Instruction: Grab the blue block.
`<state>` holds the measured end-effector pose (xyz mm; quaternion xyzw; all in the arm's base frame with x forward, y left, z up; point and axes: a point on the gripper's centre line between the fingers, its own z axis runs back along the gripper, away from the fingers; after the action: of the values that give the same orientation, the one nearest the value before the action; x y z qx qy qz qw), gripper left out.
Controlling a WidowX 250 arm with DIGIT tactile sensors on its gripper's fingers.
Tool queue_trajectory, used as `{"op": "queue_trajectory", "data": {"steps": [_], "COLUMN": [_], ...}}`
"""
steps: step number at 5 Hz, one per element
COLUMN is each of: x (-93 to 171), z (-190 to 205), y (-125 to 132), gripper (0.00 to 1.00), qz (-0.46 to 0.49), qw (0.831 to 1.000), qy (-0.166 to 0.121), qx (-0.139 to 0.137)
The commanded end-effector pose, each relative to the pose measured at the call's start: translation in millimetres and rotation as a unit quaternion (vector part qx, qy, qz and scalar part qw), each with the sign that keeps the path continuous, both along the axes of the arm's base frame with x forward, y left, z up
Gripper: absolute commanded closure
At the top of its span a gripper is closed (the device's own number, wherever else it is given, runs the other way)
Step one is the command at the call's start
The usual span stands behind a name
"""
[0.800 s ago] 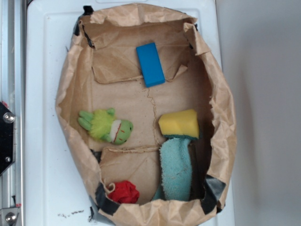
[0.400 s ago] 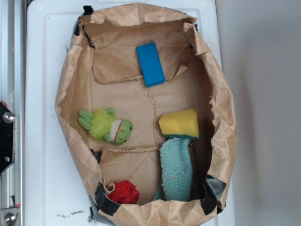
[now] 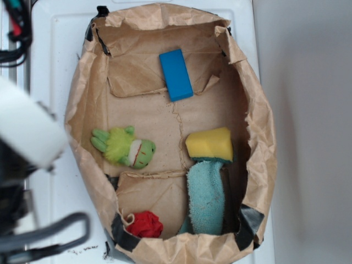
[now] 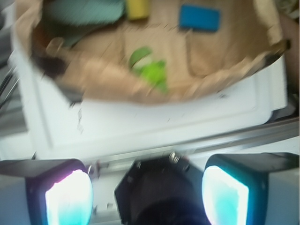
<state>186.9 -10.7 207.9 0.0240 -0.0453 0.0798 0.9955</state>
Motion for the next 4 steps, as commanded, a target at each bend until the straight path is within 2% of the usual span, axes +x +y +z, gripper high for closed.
{"op": "queue_trajectory", "data": {"steps": [1,2,4], "x": [55,79,79], "z": [-16,-25,-25], "y": [6,16,16], "gripper": [0.0,0.0,0.0], "qz": [0.103,0.191,0.191], "qw": [0.988,0.972,0.972], "qy": [-0.112,-0.137,-0.137], "qx": [0.039,0.012,0.012]}}
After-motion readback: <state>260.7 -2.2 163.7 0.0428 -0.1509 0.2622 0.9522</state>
